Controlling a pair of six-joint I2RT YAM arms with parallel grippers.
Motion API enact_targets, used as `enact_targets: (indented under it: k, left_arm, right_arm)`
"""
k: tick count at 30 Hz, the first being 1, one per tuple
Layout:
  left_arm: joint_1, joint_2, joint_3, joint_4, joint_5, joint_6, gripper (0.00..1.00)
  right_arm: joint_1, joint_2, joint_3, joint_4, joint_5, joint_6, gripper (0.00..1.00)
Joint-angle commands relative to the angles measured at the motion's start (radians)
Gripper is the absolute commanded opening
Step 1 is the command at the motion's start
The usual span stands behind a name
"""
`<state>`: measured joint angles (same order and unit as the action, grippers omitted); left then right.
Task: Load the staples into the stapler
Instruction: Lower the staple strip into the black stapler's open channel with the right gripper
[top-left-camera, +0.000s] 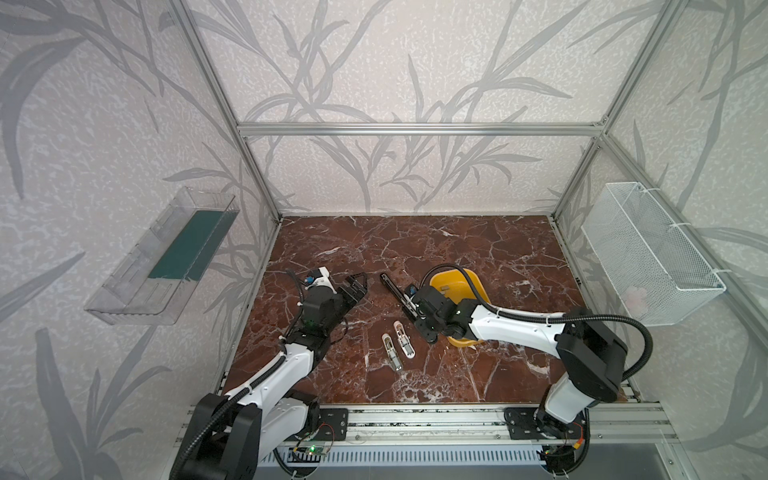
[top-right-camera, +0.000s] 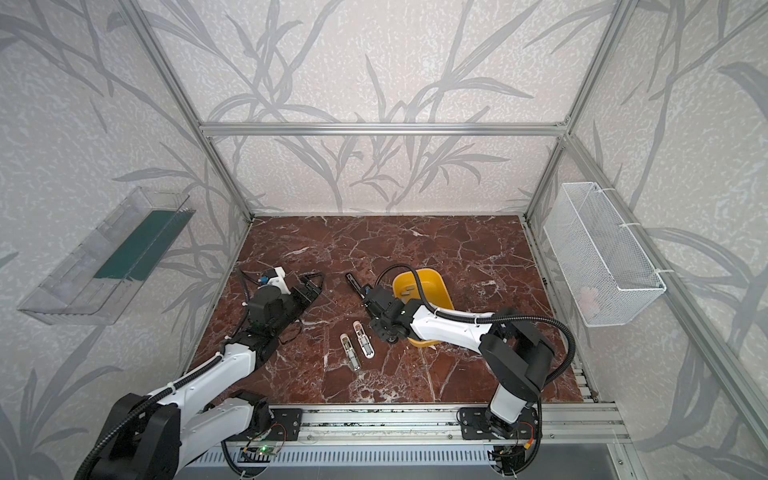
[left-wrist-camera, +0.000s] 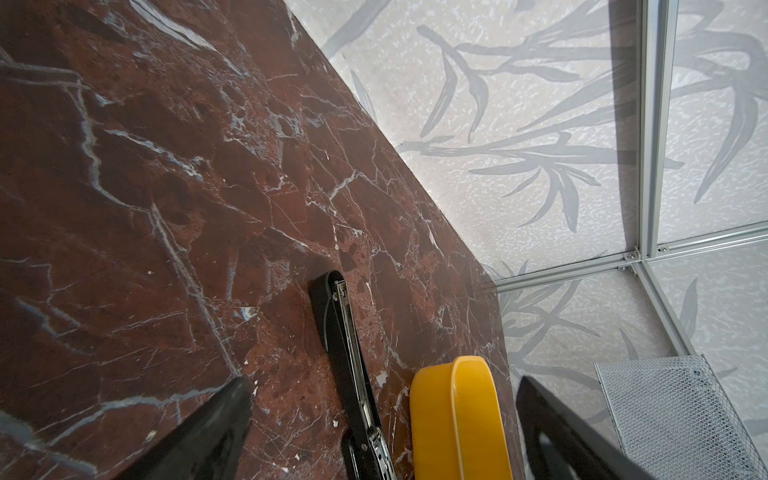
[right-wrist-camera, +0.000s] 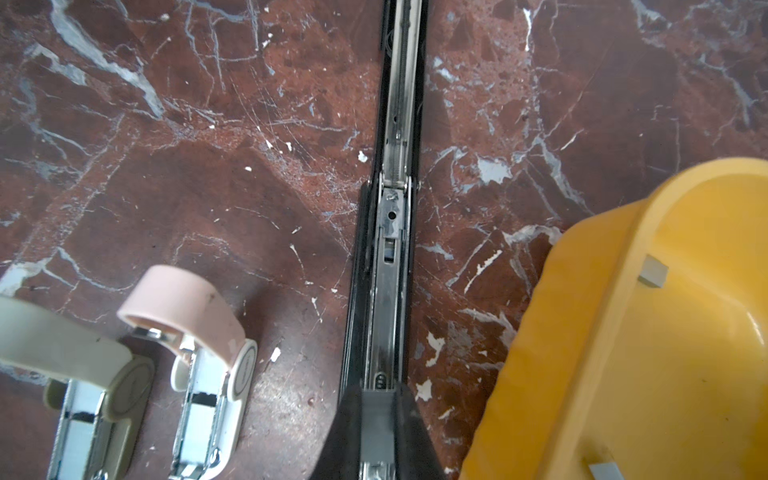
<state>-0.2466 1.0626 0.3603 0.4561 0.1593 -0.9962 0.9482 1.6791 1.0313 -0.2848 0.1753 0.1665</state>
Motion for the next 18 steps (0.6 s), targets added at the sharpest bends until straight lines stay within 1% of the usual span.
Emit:
enact_targets:
  k: [1, 7, 18]
  left_arm:
    - [0.0, 0.005, 0.031, 0.015, 0.008, -0.01, 0.99]
    - [0.001, 0.011, 0.031, 0.018, 0.011, -0.013, 0.99]
    - [0.0, 0.012, 0.031, 0.018, 0.012, -0.015, 0.99]
  right_arm:
    - [0.003, 0.011, 0.028, -0.022, 0.008, 0.004, 0.0]
    - [0.001, 0.004, 0.025, -0.022, 0.015, -0.007, 0.0]
    - [-0.013, 0.008, 0.025, -0.014, -0.043, -0.025, 0.0]
